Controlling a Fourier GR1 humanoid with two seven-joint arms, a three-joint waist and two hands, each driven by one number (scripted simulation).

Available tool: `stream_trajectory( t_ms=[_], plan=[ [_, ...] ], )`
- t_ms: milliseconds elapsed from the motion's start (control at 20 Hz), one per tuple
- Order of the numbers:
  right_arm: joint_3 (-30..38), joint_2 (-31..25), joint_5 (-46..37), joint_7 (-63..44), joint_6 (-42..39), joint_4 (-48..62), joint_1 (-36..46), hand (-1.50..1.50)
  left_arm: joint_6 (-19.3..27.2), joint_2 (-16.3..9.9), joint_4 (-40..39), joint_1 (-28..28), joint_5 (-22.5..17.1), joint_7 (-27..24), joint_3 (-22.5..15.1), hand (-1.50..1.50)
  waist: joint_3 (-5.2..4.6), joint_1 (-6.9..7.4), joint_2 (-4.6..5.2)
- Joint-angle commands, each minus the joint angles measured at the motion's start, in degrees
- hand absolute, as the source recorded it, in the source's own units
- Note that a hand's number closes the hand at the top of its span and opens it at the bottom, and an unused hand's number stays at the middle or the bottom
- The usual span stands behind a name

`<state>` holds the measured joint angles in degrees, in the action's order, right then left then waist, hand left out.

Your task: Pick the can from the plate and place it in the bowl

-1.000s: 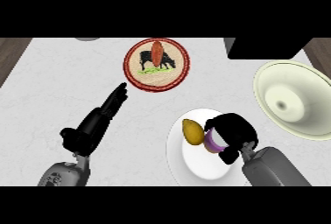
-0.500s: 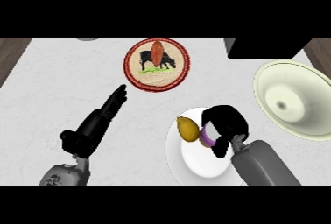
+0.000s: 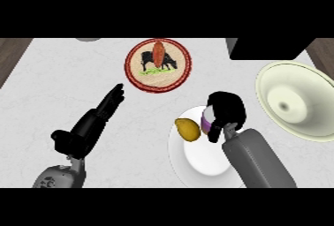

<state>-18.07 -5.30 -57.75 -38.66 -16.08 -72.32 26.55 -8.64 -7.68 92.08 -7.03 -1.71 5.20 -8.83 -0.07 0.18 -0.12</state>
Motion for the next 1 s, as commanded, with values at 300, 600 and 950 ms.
stream_trajectory(
  t_ms=[300,600,950],
  plan=[
    [1.55,-0.8,-11.27,-9.7,12.29,-11.92,5.7,1.5,1.05,1.22,0.3,1.68,1.94,-1.1,-1.13,0.0,0.08,-0.37,-0.27],
    [10.0,-3.74,-7.17,-7.91,16.15,-20.98,5.64,1.5,-1.78,-1.65,2.55,2.08,-1.1,-0.47,2.19,0.0,0.1,-0.38,-0.08],
    [18.03,-8.77,-6.02,-4.98,15.24,-14.85,7.29,1.5,-1.71,0.24,0.29,0.43,0.04,0.9,1.73,0.0,0.07,-0.08,0.14]
  ],
)
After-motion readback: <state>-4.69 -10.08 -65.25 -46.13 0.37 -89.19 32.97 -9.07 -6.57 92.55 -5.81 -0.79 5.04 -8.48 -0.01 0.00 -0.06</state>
